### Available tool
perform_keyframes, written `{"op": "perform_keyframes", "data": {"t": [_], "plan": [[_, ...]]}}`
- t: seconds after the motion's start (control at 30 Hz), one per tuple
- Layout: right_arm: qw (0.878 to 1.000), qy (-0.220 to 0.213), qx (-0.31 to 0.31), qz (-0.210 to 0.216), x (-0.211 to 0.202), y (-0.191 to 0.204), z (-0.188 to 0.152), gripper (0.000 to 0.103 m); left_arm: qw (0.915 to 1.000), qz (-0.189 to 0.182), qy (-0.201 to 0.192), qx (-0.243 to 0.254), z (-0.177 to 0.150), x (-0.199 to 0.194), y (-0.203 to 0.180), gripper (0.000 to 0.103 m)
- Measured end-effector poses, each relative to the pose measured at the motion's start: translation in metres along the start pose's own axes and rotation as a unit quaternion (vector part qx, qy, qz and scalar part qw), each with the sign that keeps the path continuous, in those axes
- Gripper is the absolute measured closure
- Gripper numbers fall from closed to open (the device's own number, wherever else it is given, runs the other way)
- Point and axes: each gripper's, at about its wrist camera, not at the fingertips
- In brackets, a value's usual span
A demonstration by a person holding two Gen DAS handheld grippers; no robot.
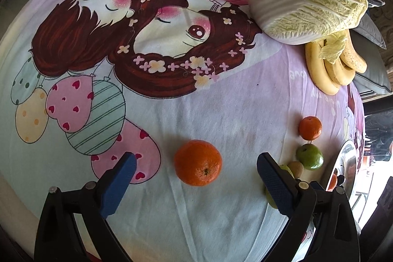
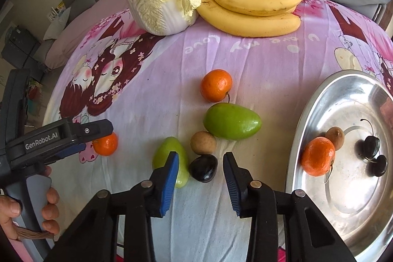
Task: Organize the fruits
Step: 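Grasp a mandarin orange with the left tool while the right tool grasps a dark cherry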
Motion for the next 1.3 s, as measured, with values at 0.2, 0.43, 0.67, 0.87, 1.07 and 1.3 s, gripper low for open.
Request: {"op": "perform_keyframes", "data": {"t": [0.2, 0.43, 0.67, 0.87, 1.07, 1.3], "plan": [[1.0, 0.016, 0.018, 0.011, 0.008, -0.005, -0.001, 0.07, 0.9999, 0.003, -0.01, -0.002, 0.0, -0.003, 0.0, 0.005], [0.999, 0.022, 0.023, 0.017, 0.011, -0.005, -0.002, 0.07, 1.0, -0.007, -0.004, 0.001, 0.002, -0.005, 0.002, 0.024], [0.999, 0.026, 0.029, 0.025, 0.013, -0.006, -0.002, 0.074, 1.0, -0.009, 0.004, 0.002, 0.005, 0.004, -0.001, 0.041], [0.999, 0.025, 0.028, 0.025, 0.013, -0.005, -0.002, 0.074, 1.0, -0.006, 0.007, 0.0, 0.004, 0.007, -0.002, 0.057], [0.999, 0.025, 0.029, 0.028, 0.012, -0.006, -0.003, 0.075, 1.0, -0.008, 0.004, 0.001, 0.004, 0.003, 0.003, 0.061], [0.999, 0.024, 0.029, 0.033, 0.01, -0.007, -0.004, 0.075, 0.9998, -0.015, -0.004, 0.01, 0.005, -0.003, -0.004, 0.061]]}}
Point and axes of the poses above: each gripper's, at about its wrist camera, not at the fingertips, and x roughly the way its jaws point, y to its left, z to its top, and after that the axes turned 7 degrees about -z, right-handed
